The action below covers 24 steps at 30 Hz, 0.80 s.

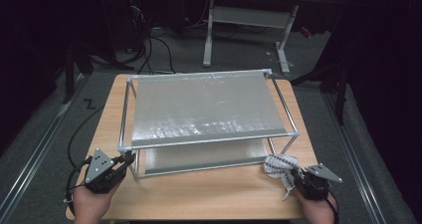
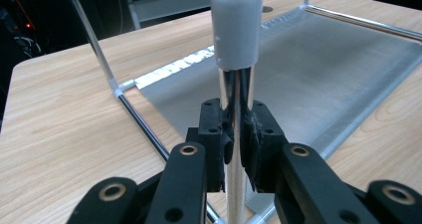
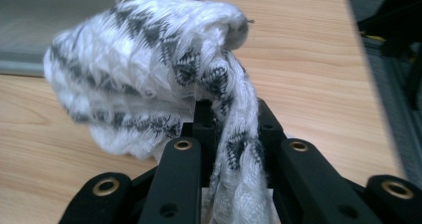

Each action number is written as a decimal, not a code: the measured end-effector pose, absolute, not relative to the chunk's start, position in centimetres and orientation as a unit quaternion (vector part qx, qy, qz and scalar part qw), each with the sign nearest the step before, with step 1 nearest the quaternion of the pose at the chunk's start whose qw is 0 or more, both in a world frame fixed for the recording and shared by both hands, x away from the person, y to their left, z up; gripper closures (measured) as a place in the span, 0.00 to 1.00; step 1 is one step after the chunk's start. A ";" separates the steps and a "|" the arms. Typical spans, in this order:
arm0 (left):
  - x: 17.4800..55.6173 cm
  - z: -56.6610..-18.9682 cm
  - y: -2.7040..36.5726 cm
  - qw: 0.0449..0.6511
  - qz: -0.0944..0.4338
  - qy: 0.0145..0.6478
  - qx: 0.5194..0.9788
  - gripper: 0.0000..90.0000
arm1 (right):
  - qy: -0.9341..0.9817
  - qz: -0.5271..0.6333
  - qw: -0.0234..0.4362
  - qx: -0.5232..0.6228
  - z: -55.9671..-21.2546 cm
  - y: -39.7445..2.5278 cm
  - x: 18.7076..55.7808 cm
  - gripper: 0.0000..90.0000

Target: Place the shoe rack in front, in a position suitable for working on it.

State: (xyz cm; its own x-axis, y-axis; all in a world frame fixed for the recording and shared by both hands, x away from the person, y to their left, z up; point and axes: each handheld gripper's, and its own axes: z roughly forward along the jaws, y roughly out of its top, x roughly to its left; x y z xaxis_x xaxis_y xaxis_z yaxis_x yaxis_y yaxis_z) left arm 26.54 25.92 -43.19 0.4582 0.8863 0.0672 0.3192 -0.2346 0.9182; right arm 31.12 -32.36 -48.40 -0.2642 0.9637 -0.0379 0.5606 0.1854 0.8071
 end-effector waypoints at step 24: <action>26.5 -43.2 27.3 0.454 0.313 0.427 0.717 0.88 | 0.656 0.371 0.346 0.558 -46.3 -34.2 32.2 0.86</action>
